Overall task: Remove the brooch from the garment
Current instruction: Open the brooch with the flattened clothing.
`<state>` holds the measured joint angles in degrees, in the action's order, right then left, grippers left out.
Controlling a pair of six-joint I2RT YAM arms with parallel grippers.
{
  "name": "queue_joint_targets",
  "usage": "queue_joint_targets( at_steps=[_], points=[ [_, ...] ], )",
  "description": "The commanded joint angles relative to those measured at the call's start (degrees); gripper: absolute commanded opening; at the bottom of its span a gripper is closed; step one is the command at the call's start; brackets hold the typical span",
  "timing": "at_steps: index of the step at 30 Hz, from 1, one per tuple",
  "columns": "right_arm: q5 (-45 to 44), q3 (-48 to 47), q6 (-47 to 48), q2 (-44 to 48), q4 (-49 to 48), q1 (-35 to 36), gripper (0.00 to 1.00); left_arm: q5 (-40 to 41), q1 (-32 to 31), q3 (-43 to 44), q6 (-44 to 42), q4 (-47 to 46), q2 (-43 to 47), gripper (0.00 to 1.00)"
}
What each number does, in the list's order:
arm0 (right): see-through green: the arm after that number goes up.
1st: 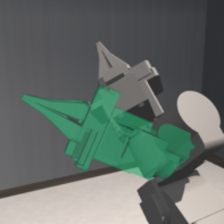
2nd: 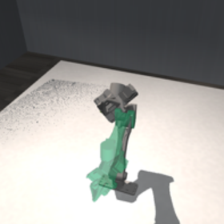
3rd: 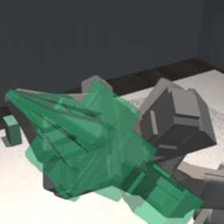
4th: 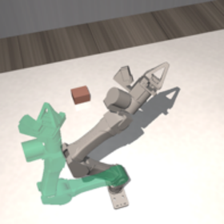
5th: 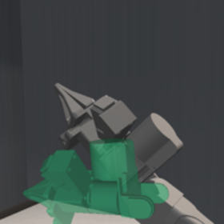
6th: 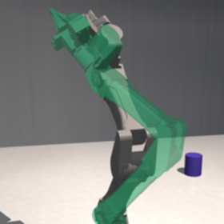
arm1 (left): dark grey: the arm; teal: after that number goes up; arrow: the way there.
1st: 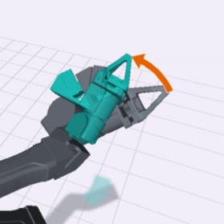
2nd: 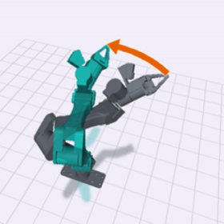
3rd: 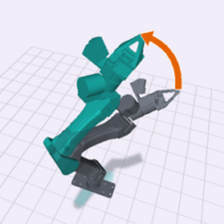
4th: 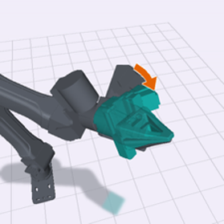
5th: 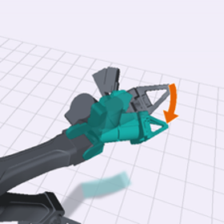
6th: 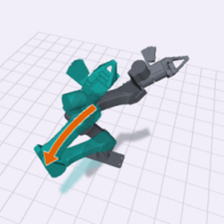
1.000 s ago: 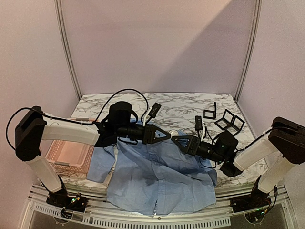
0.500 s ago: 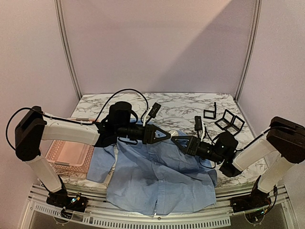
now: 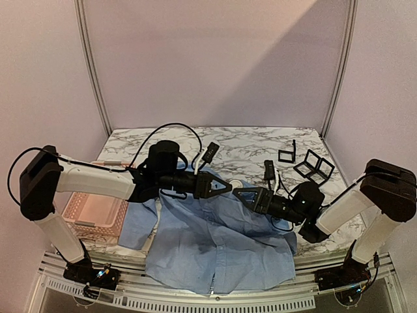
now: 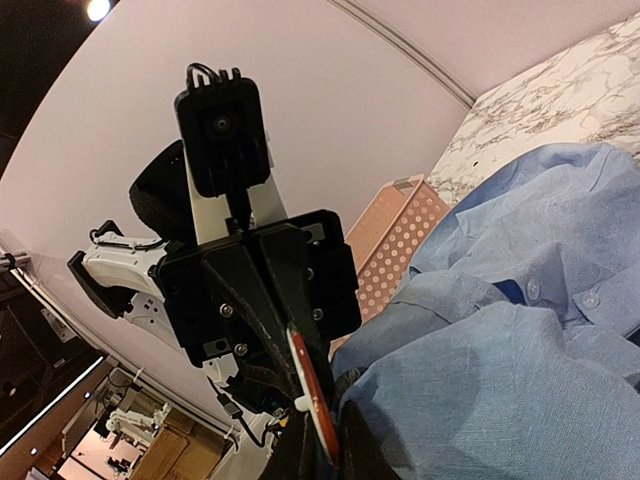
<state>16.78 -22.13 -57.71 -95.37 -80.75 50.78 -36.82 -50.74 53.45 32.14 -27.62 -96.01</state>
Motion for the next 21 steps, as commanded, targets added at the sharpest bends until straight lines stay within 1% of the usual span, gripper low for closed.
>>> queue_joint_targets(
  at_steps=[1,7,14,21],
  points=[
    [-1.60,-0.43,-1.91,-2.40,-1.35,0.06,0.07,-2.82,-1.94,-0.14,-2.19,-3.50,3.84,0.00],
    [-1.34,-0.52,-4.21,-3.40,-3.22,-0.02,0.06,-2.81,-2.84,-0.33,-4.43,-2.40,4.53,0.00],
    [-0.92,-0.48,-4.94,-2.90,-2.70,-0.53,0.05,-2.53,-5.02,2.14,-10.65,5.70,4.66,0.00],
    [-1.22,-0.21,-5.51,-2.19,-2.15,-1.04,0.04,-1.97,-6.65,2.55,-13.76,8.37,5.26,0.00]
  ],
)
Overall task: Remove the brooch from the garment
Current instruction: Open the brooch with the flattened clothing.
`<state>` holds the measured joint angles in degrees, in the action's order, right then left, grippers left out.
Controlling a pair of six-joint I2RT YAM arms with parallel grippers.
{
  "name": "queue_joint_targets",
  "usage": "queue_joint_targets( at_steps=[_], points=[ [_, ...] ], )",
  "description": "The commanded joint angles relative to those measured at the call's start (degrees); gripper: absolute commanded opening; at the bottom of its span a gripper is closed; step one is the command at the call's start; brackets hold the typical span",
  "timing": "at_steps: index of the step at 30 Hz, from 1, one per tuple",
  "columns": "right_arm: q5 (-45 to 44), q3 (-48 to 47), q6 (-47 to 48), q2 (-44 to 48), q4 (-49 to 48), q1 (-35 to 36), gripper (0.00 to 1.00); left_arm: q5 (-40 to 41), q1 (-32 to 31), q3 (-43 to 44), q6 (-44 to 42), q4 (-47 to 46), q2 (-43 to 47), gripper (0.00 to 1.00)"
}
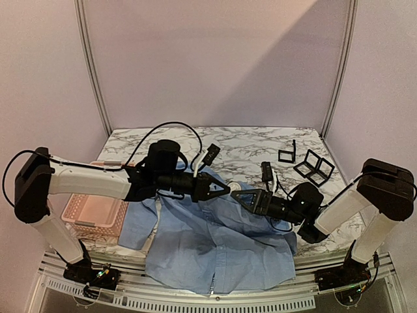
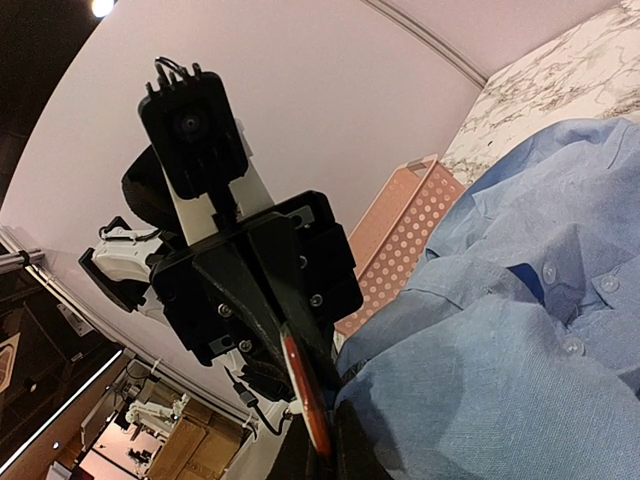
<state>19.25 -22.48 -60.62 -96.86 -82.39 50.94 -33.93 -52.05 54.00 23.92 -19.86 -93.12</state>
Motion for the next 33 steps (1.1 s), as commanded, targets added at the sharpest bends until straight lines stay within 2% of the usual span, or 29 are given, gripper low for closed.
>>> queue_joint_targets(
  at_steps=[1,19,33],
  points=[
    [-3.63,0.14,-2.84,-0.77,-0.54,-1.31,0.03,-4.75,-5.63,2.06,-6.02,1.14,2.53,0.00],
    [-0.39,-0.99,-3.07,-0.41,2.80,-3.04,0.03,-2.72,-9.85,6.98,-16.08,15.43,1.18,0.00],
    [-1.40,-3.00,5.02,7.00,15.80,-3.51,0.05,-0.17,-11.17,10.11,-21.65,24.85,-0.51,0.00]
  ],
)
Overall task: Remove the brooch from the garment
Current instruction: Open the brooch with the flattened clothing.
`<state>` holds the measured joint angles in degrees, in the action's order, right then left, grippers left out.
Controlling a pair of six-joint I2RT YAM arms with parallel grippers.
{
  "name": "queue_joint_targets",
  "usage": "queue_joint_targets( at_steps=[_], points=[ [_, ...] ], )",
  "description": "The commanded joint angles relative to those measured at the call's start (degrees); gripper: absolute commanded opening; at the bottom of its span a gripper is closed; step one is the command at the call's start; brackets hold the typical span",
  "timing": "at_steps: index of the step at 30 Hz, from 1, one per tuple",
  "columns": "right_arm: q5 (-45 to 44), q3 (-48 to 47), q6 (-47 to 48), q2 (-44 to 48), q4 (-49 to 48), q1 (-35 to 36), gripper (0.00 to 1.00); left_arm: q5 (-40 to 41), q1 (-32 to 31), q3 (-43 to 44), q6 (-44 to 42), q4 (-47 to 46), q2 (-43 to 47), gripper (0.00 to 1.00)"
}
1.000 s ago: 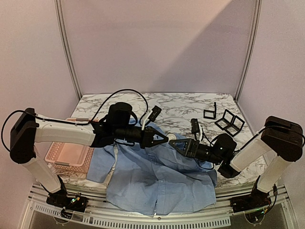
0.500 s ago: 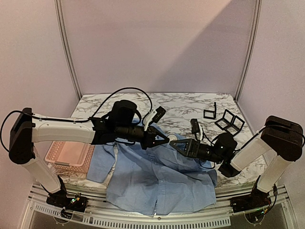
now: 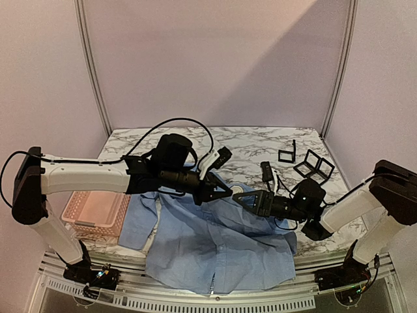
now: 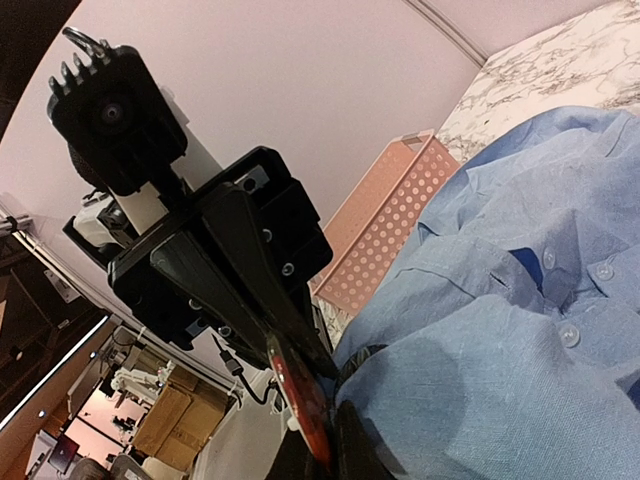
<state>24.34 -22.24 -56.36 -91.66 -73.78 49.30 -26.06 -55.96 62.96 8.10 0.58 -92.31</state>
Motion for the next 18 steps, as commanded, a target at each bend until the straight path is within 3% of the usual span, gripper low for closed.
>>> queue_joint_targets(
  at_steps=[1,7,15,18],
  points=[
    [-6.54,-3.22,1.06,2.39,7.48,-1.93,0.05,-8.04,-7.43,1.38,-6.14,4.94,-1.49,0.00],
    [-5.56,-2.49,2.25,3.97,6.23,-2.64,0.09,-6.90,-8.44,1.64,-4.75,5.17,-1.99,0.00],
    [-0.67,-2.48,4.61,5.35,5.01,-2.68,0.32,-9.70,-2.89,-5.10,16.29,-19.53,-2.89,0.00],
    [0.17,-1.85,5.39,6.95,6.18,-2.65,0.43,-11.13,-1.53,-6.18,20.13,-23.65,-3.56,0.00]
  ],
)
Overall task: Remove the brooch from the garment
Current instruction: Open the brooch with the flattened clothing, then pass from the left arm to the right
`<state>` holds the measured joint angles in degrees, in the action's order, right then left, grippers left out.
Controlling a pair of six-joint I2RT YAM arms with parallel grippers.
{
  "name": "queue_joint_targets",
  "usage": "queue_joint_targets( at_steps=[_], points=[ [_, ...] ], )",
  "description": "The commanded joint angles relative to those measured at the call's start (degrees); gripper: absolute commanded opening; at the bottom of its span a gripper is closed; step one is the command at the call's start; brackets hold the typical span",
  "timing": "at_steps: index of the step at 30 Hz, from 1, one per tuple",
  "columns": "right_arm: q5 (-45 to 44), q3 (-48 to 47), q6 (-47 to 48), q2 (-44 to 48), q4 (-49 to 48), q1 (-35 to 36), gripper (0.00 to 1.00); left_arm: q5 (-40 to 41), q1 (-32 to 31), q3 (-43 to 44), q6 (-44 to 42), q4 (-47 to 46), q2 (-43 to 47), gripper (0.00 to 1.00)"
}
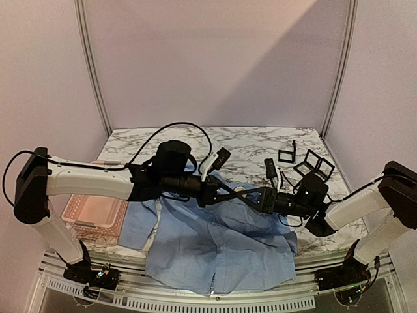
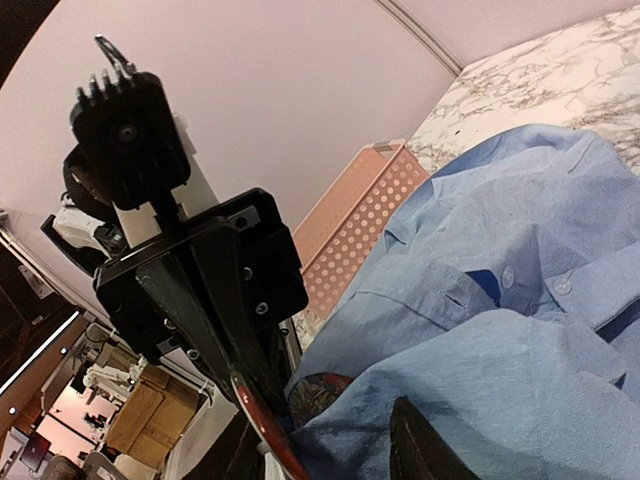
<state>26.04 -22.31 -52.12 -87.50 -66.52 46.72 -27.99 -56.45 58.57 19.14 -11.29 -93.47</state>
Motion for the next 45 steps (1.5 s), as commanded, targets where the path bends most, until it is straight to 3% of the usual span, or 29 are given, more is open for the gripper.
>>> queue_joint_targets(
  at_steps=[1,11,15,23,34,45],
  points=[
    [-1.75,-1.47,1.54,3.27,-0.52,-0.05,0.46,-9.52,-0.89,-2.07,9.69,-12.82,-2.50,0.00],
    [-4.21,1.78,2.69,9.32,1.27,-0.13,0.67,-10.41,0.17,-3.45,13.80,-17.28,-3.69,0.00],
    [-4.12,3.29,2.06,10.44,1.02,-0.10,0.69,-10.44,1.16,-3.80,15.82,-19.14,-4.14,0.00],
    [-3.82,5.05,1.19,11.00,1.19,-0.07,0.53,-12.48,3.28,-5.01,22.98,-27.02,-6.49,0.00],
    [-2.62,5.34,0.20,8.98,-0.99,-0.10,0.31,-12.18,4.12,-5.44,24.02,-27.90,-7.00,0.00],
    [-2.09,4.75,0.11,7.76,-1.63,-0.04,0.17,-12.27,4.15,-5.47,24.40,-28.26,-7.39,0.00]
  ],
)
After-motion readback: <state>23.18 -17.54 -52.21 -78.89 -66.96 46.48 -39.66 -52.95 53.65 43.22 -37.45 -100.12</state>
